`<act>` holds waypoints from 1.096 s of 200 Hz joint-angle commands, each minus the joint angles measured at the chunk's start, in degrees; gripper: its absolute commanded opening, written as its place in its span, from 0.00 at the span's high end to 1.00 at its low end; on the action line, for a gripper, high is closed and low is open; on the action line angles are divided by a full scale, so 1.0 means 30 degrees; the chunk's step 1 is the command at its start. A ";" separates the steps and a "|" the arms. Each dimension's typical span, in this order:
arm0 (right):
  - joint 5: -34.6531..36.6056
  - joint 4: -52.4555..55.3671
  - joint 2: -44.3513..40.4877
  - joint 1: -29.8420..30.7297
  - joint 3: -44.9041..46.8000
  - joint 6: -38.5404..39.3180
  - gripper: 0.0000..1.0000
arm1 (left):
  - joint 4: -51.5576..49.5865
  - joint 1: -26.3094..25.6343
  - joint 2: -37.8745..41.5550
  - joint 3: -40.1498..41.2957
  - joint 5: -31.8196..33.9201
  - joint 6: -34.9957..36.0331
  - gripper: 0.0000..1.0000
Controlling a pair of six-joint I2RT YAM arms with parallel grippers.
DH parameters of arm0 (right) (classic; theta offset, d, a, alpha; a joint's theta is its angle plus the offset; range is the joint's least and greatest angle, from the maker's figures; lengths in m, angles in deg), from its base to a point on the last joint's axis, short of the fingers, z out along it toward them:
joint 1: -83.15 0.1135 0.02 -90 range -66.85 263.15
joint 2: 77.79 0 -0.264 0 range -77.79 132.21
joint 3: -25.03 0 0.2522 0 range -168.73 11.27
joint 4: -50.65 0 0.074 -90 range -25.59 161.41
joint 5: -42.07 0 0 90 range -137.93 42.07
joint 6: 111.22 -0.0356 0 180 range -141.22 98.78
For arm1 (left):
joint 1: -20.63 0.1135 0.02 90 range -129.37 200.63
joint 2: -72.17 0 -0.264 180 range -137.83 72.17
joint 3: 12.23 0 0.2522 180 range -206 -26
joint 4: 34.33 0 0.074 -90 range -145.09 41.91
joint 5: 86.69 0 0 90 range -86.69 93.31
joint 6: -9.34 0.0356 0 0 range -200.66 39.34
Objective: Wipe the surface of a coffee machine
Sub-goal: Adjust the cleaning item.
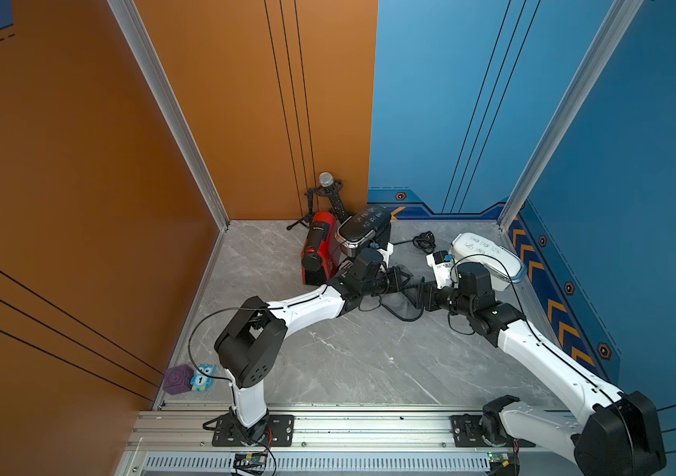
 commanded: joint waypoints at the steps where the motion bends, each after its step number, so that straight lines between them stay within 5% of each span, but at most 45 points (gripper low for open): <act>1: 0.0665 0.0445 0.0623 0.0354 -0.0549 0.1002 0.19 | 0.0004 -0.0023 0.1333 0.0167 -0.0949 -0.0385 1.00; 39: -0.0841 0.0107 0.1645 0.1130 -0.0712 0.1664 0.17 | 0.0019 0.0037 0.1212 -0.0033 -0.1660 -0.0987 1.00; 99: 0.0484 -0.2806 0.2477 0.1236 -0.0056 0.0754 0.18 | 0.0008 0.0150 0.1548 0.0611 -0.1931 -0.1534 1.00; 114: 0.0646 -0.3749 0.2508 0.1256 0.0121 0.0279 0.28 | 0.0011 0.0225 0.1676 0.0913 -0.1934 -0.1670 1.00; 140: 0.0883 -0.4363 0.2458 0.1286 0.0072 -0.0120 0.64 | 0.0006 0.0565 0.2214 0.1447 -0.1687 -0.1565 0.98; 169: 0.1000 -0.4164 0.2235 0.1271 -0.0151 -0.0043 0.86 | 0.0005 0.1351 0.2964 0.2108 -0.1600 -0.1463 0.92; 219: 0.1554 -0.2852 0.2752 0.1315 -0.2019 0.0553 0.95 | -0.2225 0.2993 0.5484 0.3528 -0.0544 0.0231 0.54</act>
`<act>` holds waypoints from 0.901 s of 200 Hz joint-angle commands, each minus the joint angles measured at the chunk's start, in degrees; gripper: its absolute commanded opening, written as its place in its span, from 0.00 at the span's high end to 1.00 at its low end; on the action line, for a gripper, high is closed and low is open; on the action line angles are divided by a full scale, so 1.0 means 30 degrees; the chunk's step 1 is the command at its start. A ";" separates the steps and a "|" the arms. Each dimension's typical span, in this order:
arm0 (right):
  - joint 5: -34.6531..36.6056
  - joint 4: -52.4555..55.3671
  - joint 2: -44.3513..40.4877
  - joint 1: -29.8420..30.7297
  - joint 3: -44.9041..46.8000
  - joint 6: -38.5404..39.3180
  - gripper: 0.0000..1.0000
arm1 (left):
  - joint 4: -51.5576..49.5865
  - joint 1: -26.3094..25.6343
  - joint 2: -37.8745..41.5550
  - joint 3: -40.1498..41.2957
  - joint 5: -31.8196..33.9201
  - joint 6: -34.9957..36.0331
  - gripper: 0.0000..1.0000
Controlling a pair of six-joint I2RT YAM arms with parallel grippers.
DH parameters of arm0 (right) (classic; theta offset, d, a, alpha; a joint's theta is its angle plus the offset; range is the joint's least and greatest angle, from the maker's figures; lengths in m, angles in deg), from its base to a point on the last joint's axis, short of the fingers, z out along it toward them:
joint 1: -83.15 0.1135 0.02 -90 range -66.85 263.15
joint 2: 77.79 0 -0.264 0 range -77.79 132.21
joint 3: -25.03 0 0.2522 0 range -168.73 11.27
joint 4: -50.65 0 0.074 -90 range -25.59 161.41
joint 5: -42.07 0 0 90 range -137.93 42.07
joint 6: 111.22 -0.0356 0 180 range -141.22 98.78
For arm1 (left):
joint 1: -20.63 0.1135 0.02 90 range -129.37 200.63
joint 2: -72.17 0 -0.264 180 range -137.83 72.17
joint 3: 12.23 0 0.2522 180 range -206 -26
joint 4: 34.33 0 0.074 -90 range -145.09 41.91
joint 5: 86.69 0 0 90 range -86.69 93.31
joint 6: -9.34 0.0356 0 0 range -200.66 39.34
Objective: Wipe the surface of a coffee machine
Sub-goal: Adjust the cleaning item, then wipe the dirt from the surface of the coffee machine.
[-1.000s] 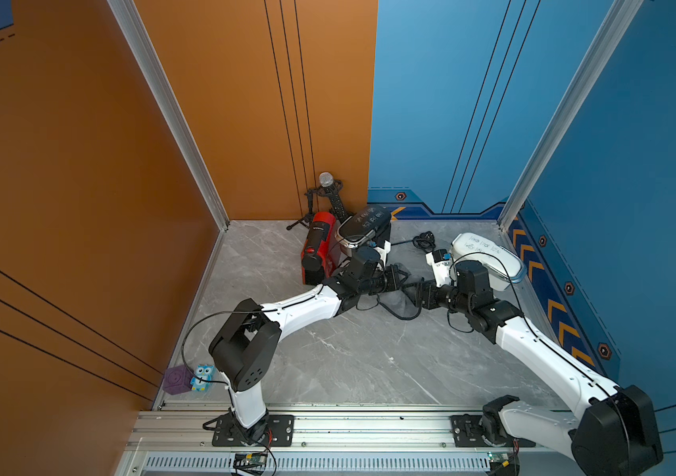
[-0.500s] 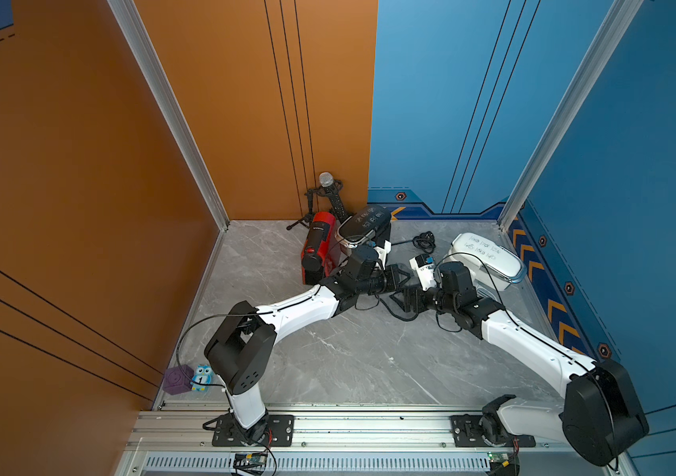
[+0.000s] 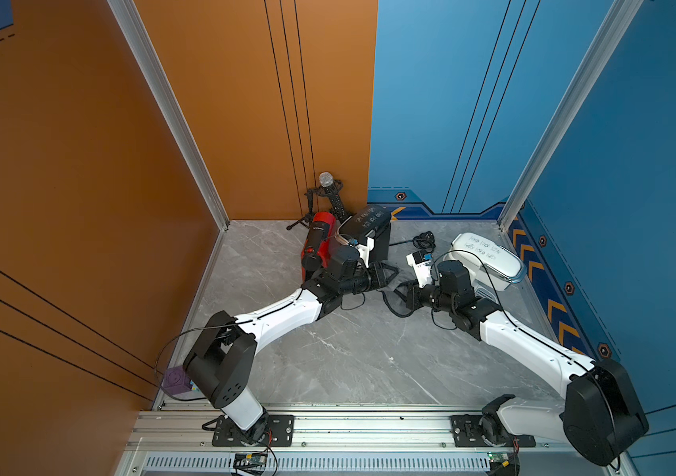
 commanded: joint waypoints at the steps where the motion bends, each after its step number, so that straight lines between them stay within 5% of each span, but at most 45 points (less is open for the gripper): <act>1: 0.1607 0.0243 0.0303 -0.0390 -0.1632 0.0260 0.95 | -0.2515 0.1020 0.1616 0.0714 0.0902 0.1282 0.53; 40: 0.2137 0.1011 0.1611 -0.0143 -0.4394 0.0610 0.95 | -0.6669 0.1687 0.3944 0.1380 0.4202 0.3681 0.47; 86: 0.2803 0.2868 0.4831 0.1670 -1.0003 0.1827 0.95 | -0.6940 0.2046 0.6109 0.3963 0.6111 0.3909 0.47; 180: 0.3567 0.7328 1.4350 0.2938 -2.2352 0.2294 0.95 | -0.6952 0.2017 0.6253 0.5370 0.6057 0.3688 0.48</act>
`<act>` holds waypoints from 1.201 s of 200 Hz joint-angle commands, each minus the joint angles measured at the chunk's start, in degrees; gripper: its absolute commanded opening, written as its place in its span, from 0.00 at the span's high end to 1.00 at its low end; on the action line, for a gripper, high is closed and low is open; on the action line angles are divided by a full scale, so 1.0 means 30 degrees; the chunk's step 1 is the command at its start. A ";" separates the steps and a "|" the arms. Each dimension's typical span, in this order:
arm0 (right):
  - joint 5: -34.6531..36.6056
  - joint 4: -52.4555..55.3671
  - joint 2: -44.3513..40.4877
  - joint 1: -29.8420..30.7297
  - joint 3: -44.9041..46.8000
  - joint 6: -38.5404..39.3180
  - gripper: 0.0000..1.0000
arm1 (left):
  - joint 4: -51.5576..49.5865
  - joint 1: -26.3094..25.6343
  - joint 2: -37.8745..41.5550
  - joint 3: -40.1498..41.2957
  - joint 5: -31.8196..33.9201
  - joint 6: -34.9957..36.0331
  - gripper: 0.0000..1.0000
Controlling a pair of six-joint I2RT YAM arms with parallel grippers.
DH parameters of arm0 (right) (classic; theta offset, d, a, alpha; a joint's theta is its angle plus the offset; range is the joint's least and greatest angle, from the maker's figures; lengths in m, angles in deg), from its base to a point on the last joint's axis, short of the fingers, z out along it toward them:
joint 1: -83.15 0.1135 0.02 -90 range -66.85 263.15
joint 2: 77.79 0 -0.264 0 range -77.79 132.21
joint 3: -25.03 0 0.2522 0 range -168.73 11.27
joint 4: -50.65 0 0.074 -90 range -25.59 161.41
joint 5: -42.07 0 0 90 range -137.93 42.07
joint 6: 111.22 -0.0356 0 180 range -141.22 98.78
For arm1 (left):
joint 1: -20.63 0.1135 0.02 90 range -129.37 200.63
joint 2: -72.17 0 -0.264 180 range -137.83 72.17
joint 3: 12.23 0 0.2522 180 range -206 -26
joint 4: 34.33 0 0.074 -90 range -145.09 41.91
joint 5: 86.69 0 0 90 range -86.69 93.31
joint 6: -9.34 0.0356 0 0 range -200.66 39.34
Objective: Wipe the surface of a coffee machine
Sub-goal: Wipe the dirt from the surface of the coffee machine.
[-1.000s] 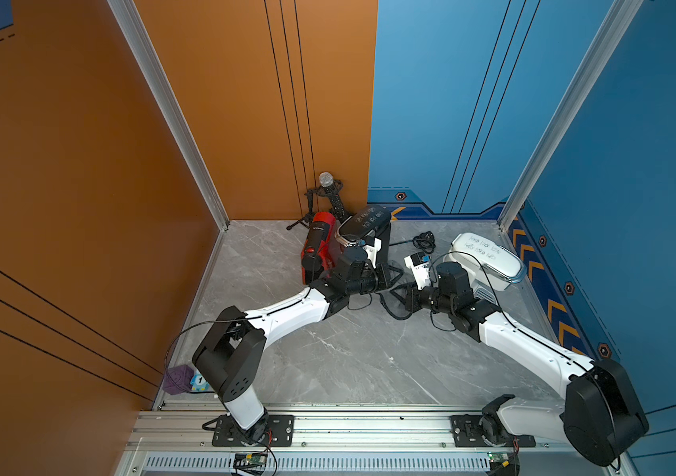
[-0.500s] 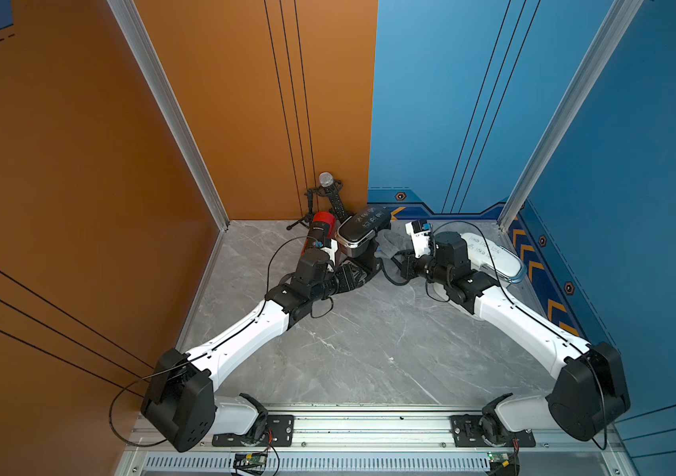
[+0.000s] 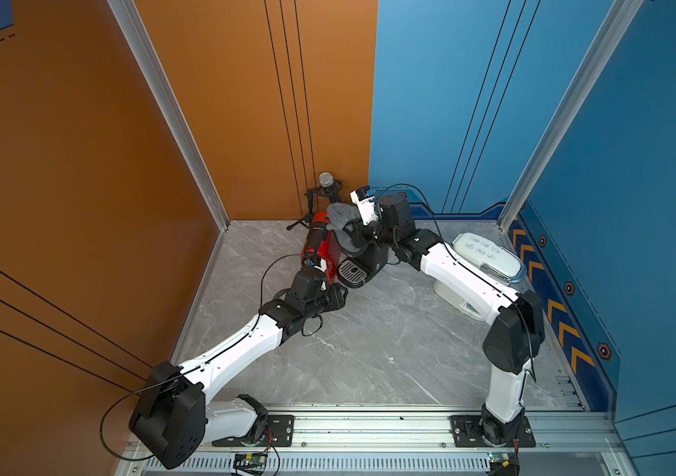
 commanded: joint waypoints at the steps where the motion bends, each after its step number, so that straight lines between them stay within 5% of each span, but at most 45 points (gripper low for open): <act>1: 0.0918 0.2383 0.1692 -0.0306 -0.2393 0.0418 0.95 | -0.0278 0.0109 -0.0076 0.0238 0.0219 0.0241 0.48; 115: 0.2656 0.5848 0.6612 -0.3570 -0.7132 0.0520 0.96 | -0.0245 -0.0551 -0.4646 -0.2254 0.2146 0.0493 0.46; 182: 0.1872 0.5636 0.6070 -0.2739 -0.6785 0.0677 0.96 | 0.1204 0.0327 -1.0761 -0.6405 0.2982 0.0629 0.49; 240: 0.1367 0.5424 0.4898 -0.2732 -0.5403 0.1042 0.96 | 0.1229 0.1770 -1.3536 -0.7990 0.3673 0.1482 0.50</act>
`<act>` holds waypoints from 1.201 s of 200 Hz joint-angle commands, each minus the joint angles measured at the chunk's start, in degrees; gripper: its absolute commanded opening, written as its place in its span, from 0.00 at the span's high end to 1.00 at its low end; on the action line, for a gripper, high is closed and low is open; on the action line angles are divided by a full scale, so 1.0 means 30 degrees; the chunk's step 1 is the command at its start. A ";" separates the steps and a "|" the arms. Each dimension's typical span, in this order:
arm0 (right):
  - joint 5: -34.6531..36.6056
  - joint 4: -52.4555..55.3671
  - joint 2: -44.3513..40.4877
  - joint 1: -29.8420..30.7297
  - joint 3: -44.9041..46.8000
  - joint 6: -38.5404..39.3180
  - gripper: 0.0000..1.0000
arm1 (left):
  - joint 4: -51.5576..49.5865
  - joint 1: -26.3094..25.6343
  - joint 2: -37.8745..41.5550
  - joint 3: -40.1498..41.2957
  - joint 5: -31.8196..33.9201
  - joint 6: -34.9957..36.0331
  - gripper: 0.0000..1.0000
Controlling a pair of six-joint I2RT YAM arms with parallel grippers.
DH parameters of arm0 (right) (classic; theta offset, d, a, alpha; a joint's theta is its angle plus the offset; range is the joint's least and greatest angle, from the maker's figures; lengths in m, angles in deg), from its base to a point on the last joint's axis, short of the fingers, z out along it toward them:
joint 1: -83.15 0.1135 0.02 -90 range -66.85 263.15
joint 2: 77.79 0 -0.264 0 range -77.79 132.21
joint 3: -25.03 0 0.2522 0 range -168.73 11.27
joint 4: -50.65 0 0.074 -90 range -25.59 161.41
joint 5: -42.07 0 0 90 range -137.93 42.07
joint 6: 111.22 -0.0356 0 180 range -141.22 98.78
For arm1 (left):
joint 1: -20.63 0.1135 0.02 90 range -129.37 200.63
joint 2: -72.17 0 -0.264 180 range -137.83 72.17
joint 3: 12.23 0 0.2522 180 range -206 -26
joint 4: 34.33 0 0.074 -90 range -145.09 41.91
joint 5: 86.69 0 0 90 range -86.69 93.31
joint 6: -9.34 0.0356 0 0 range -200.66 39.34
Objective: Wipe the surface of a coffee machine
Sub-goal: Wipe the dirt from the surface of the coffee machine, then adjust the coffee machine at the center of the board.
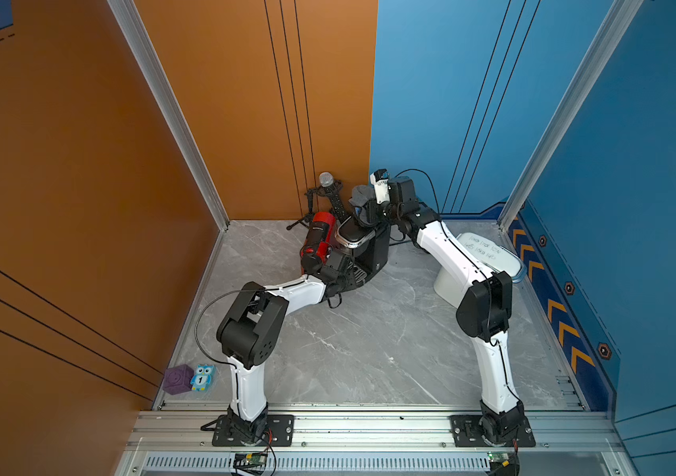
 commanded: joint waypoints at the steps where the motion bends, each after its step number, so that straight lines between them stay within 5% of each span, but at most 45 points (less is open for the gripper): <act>1: -0.0542 0.2691 -0.0250 0.0285 0.1225 0.0552 0.96 | -0.0078 0.0908 -0.0745 -0.0562 0.1109 0.0442 0.50; 70: -0.0710 0.2714 -0.0579 -0.0096 0.1697 0.0483 0.96 | 0.0606 0.2967 -0.1582 -0.0057 0.1801 0.1146 0.49; 131: -0.1029 0.2709 -0.1310 -0.0038 0.2245 0.0574 0.96 | 0.0809 0.3276 -0.3729 -0.2850 0.2959 0.1098 0.48; 187: -0.0633 0.2713 -0.2042 -0.0081 0.3042 0.0850 0.96 | 0.1194 0.3430 -0.5969 -0.5817 -0.1069 0.0099 0.47; 240: -0.0520 0.3484 -0.1438 -0.0935 0.2909 0.0443 0.96 | 0.1216 0.2493 -0.5675 -0.4152 -0.2053 -0.0382 0.48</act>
